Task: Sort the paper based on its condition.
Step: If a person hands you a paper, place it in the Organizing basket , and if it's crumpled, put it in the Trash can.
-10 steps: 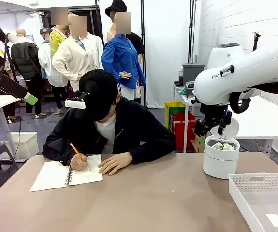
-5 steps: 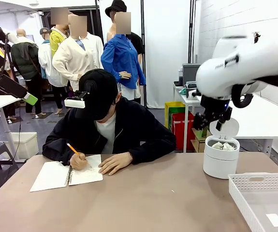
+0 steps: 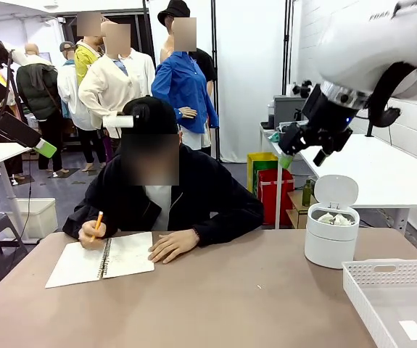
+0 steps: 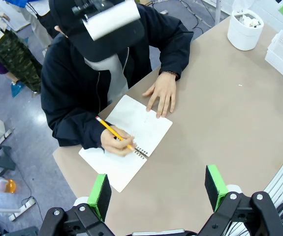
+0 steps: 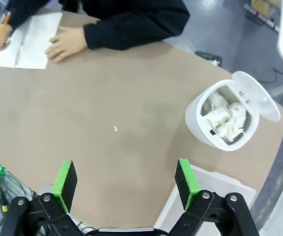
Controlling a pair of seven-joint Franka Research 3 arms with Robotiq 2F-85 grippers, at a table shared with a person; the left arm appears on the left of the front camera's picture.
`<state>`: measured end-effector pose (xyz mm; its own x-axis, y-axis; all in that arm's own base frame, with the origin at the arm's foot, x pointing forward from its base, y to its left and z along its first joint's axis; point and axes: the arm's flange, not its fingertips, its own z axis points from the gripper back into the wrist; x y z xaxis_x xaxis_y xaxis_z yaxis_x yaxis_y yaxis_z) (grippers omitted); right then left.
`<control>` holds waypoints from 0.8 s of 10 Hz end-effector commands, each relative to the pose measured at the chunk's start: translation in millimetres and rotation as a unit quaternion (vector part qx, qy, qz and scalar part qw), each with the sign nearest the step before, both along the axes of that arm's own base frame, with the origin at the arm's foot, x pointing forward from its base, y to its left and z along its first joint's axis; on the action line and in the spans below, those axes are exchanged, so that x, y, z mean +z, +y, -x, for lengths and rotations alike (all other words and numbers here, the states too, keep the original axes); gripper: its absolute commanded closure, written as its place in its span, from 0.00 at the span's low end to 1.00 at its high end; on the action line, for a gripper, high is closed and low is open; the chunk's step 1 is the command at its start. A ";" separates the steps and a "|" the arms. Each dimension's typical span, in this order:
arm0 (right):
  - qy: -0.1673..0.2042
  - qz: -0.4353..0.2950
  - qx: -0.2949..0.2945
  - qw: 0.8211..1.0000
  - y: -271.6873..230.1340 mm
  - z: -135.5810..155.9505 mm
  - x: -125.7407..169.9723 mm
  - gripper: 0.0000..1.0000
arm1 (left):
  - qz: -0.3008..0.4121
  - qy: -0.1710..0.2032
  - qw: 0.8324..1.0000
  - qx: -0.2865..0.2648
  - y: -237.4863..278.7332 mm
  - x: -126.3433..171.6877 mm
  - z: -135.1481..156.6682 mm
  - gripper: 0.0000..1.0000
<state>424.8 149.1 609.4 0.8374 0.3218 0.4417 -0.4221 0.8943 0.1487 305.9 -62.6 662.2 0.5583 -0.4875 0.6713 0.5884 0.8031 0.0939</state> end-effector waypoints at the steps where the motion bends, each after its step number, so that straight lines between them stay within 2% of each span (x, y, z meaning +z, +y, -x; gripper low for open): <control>1: -0.006 -0.031 0.028 0.999 1.4 -0.5 10.4 0.00 | -0.001 -0.001 1.000 0.001 0.1 0.2 0.2 0.00; 4: -0.016 -0.085 0.052 0.995 20.1 -10.0 46.5 0.00 | -0.001 -0.001 1.000 0.001 0.1 0.2 0.2 0.00; 5: -0.035 -0.090 0.061 0.993 28.6 -13.9 51.6 0.00 | -0.001 -0.001 1.000 0.001 0.1 0.2 0.2 0.00; 6: -0.075 -0.103 0.076 0.989 37.7 -14.4 55.4 0.00 | -0.001 -0.001 1.000 0.001 0.1 0.2 0.2 0.00; 8: -0.112 -0.113 0.123 0.980 57.4 -7.1 60.6 0.00 | -0.001 -0.001 1.000 0.001 0.1 0.2 0.2 0.00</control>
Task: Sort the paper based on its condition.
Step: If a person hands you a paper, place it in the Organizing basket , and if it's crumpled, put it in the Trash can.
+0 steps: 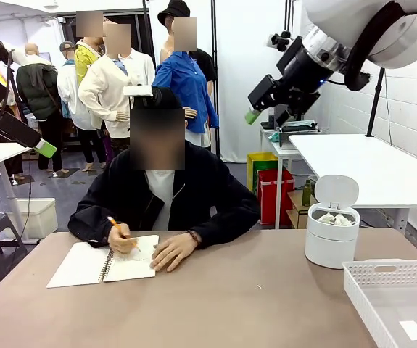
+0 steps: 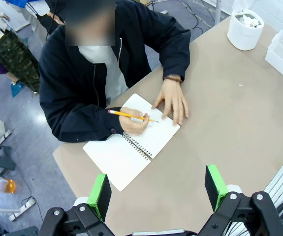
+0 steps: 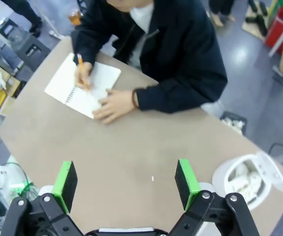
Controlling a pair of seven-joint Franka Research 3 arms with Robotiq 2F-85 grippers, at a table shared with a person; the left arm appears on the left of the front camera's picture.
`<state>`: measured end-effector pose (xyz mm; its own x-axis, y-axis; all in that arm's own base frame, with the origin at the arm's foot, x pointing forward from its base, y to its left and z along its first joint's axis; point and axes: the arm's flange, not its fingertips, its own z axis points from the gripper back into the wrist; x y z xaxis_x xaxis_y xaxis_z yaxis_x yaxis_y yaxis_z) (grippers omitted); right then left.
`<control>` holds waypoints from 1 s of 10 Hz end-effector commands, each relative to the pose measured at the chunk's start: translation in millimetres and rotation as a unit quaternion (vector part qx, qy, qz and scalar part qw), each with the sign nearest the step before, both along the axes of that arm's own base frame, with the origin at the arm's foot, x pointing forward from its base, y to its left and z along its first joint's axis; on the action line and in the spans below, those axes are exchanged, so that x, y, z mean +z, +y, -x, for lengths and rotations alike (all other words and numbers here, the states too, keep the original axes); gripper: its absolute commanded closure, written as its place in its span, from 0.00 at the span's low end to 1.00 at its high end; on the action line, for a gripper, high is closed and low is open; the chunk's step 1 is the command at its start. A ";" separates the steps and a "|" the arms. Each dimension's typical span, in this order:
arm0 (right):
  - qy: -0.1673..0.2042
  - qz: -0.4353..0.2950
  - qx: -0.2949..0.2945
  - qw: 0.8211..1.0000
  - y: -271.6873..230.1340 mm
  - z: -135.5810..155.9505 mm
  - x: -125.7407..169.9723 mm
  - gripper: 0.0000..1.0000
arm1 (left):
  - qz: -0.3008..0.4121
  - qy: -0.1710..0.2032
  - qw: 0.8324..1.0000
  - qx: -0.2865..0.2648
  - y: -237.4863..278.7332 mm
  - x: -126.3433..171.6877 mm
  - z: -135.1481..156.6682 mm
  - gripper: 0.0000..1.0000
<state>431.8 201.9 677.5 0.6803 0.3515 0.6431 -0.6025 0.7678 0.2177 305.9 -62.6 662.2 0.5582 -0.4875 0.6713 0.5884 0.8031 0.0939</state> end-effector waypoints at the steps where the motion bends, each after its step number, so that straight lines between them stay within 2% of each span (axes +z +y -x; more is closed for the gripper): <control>1: -0.032 -0.022 0.056 0.998 15.5 -0.1 -4.8 0.00 | -0.001 -0.001 1.000 0.001 0.1 0.2 0.2 0.00; 6: -0.074 -0.015 0.113 0.991 48.8 -6.0 1.4 0.00 | -0.001 -0.001 1.000 0.001 0.1 0.2 0.2 0.00; 8: -0.067 0.010 0.105 0.992 52.1 -10.1 -3.6 0.00 | -0.001 -0.001 1.000 0.001 0.1 0.2 0.2 0.00; 10: -0.061 0.002 0.101 0.993 50.6 -0.2 3.4 0.00 | -0.001 -0.001 1.000 0.001 0.1 0.2 0.2 0.00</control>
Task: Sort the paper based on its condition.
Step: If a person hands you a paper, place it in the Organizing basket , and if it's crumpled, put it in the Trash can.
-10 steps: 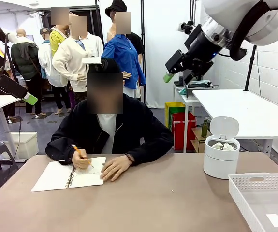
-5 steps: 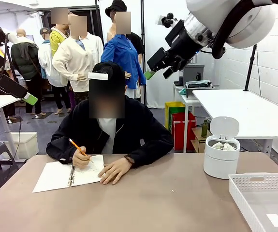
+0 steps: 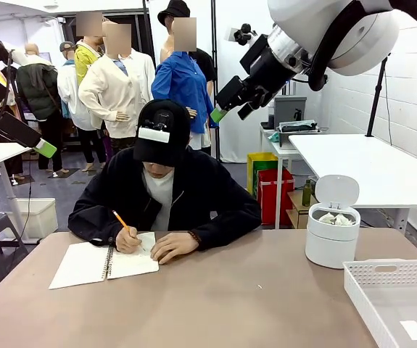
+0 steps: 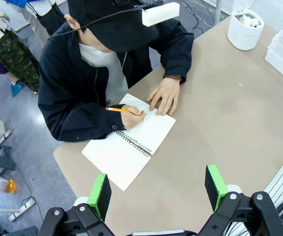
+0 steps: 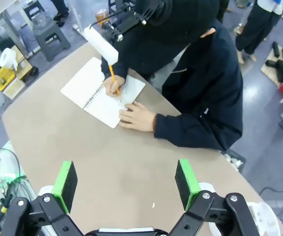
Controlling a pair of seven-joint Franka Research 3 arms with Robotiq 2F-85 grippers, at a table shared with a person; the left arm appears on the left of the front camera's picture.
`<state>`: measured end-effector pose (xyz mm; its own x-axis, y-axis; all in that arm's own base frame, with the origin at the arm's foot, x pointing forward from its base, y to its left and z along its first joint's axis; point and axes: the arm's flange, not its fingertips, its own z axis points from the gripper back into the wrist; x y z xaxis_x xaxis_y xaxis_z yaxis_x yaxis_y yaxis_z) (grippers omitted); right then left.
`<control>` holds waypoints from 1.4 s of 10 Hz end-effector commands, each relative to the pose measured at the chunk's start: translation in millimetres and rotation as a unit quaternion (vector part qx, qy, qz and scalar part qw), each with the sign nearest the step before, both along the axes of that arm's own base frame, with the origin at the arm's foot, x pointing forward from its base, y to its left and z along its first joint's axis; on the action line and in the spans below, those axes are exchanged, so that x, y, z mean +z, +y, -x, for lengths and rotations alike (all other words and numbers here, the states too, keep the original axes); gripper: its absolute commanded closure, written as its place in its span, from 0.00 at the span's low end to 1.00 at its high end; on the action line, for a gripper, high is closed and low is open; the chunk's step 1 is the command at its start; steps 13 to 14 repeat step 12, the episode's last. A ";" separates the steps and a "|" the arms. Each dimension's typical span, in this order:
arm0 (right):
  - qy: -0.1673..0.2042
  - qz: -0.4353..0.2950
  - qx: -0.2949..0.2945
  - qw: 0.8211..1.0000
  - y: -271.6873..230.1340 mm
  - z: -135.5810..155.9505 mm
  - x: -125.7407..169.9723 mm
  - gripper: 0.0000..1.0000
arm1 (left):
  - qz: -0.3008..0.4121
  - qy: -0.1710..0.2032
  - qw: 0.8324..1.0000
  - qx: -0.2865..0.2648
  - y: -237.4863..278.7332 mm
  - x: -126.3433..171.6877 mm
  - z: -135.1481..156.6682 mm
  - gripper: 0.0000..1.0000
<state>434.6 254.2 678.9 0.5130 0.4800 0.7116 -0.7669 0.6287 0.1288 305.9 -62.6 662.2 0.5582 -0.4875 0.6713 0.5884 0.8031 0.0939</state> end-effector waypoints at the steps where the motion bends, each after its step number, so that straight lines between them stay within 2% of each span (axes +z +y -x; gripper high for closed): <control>1: -0.001 -0.003 -0.001 1.000 -1.7 2.7 2.0 0.00 | -0.001 -0.001 1.000 0.001 0.1 0.2 0.2 0.00; 14: -0.001 -0.003 -0.001 1.000 -1.7 2.7 2.0 0.00 | -0.001 -0.001 1.000 0.001 0.1 0.2 0.2 0.00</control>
